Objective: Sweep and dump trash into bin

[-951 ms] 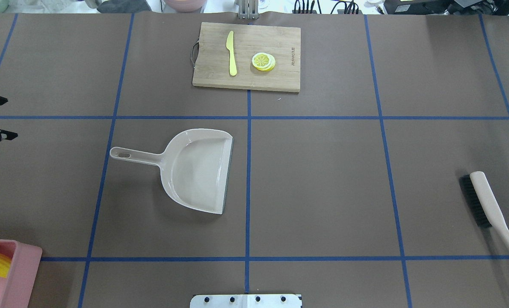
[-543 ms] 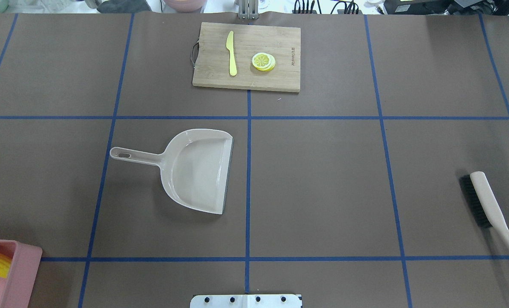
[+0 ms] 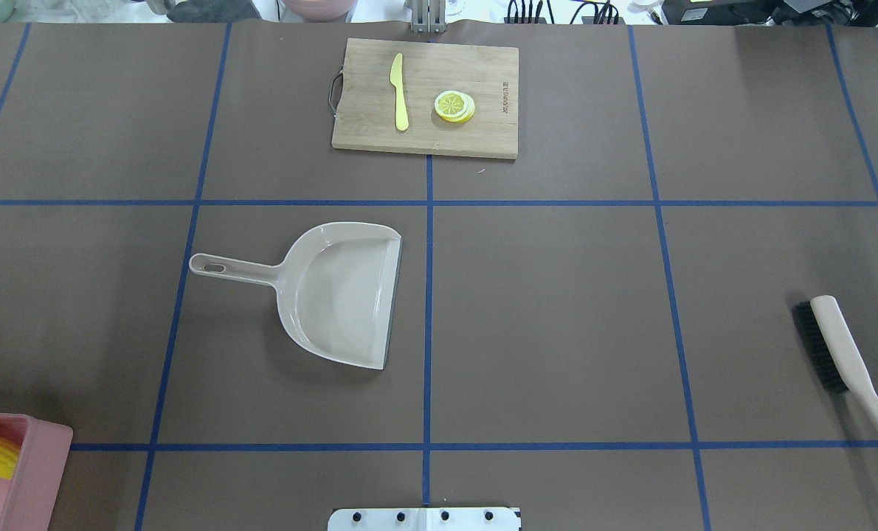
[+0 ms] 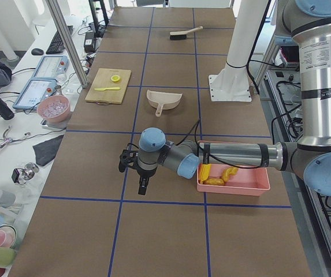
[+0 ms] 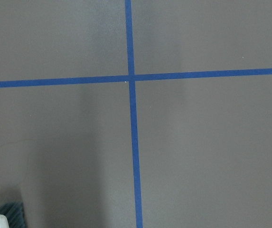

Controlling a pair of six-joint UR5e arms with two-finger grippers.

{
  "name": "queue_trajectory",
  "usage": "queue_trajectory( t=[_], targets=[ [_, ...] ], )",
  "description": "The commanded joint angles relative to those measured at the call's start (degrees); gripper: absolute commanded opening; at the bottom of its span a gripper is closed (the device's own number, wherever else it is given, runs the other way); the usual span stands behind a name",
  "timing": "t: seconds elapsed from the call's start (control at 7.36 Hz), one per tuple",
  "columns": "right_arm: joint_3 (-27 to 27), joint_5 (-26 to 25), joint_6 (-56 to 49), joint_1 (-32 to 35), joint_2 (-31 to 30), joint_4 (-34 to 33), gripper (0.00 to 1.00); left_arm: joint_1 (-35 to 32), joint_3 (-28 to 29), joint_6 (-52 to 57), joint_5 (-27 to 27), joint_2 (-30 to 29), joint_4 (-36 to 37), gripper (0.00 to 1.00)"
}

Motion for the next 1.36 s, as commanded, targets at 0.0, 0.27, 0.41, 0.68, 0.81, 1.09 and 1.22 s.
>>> queue_trajectory(
  t=[0.0, 0.27, 0.41, 0.68, 0.81, 1.09, 1.22],
  targets=[
    [0.0, -0.03, 0.0, 0.0, 0.0, 0.0, 1.0, -1.36, 0.09, -0.24, 0.22, 0.54, 0.41, 0.98],
    [0.0, -0.04, 0.0, 0.0, 0.0, 0.0, 1.0, -2.68, -1.91, -0.59, -0.65, 1.5, 5.38, 0.98],
    [0.0, -0.04, 0.0, 0.0, 0.0, 0.0, 1.0, -4.6, -5.76, -0.68, -1.88, -0.32, 16.47, 0.98],
    [0.0, -0.04, 0.09, 0.0, 0.0, 0.0, 1.0, -5.14, -6.5, -0.15, -2.06, -5.17, 27.65, 0.98],
    [-0.09, -0.04, 0.09, 0.0, 0.0, 0.0, 1.0, -5.14, -6.68, -0.15, -2.33, -5.17, 27.4, 0.98],
    [0.0, -0.04, 0.09, -0.09, 0.0, 0.0, 1.0, -5.06, -6.24, 2.81, -2.42, -5.18, 25.3, 0.98],
    [0.0, -0.04, 0.09, -0.09, 0.09, 0.0, 1.0, -5.05, -5.19, 7.8, -2.85, -5.09, 23.72, 0.98]
  ],
)
